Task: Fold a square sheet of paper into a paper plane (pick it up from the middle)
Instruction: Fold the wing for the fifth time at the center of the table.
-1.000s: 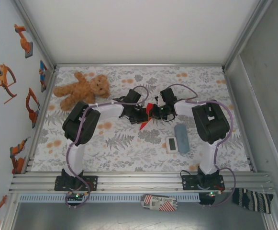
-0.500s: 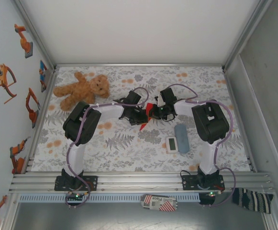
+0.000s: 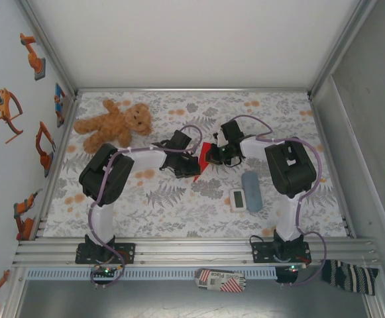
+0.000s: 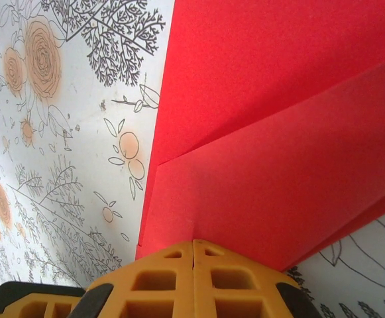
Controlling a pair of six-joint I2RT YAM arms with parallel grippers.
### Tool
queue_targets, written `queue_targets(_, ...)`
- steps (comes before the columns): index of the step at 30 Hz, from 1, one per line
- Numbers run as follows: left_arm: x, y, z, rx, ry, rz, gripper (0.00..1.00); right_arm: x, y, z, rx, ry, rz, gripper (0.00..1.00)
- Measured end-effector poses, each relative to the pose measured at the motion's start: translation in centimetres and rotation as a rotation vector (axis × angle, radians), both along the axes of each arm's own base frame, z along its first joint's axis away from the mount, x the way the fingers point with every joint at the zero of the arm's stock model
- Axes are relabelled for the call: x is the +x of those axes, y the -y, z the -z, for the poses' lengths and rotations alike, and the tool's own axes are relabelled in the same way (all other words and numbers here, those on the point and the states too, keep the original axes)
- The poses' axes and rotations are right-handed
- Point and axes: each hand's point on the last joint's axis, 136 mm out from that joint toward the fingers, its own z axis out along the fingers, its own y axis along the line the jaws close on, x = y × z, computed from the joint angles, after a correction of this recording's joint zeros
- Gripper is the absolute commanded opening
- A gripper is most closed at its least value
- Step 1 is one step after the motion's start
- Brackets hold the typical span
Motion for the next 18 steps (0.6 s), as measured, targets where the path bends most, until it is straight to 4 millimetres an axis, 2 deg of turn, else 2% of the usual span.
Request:
queue_targets(13, -1.4, -1.1, 0.1, 0.101, 0.045, 0.044, 0.09, 0.0, 0.0, 0.0, -0.003, -0.006, 0.000, 0.03)
queue_targets(18, -2.9, -2.3, 0.2, 0.151, 0.046, 0.057, 0.09, 0.0, 0.0, 0.0, -0.002, -0.006, 0.000, 0.03)
